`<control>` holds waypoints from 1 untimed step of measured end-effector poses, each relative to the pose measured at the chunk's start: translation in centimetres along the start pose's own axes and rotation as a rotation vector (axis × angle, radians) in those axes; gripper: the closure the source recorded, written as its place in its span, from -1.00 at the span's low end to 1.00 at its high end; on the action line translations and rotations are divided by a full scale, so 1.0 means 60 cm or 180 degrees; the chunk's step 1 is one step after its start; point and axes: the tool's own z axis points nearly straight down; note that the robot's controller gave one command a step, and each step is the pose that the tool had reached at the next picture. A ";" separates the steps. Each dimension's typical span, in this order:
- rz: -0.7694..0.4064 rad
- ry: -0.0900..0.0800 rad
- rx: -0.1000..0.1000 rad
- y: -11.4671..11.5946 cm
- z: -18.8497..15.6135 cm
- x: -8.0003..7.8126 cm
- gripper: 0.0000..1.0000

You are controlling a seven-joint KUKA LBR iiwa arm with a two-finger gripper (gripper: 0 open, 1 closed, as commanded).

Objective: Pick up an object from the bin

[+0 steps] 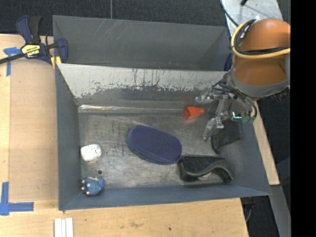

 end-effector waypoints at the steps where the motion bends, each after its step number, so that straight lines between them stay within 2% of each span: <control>1: -0.0185 -0.0074 0.0012 0.068 0.215 0.029 -1.00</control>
Offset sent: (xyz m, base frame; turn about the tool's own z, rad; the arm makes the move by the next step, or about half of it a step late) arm -0.0232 0.0423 -0.1323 -0.0561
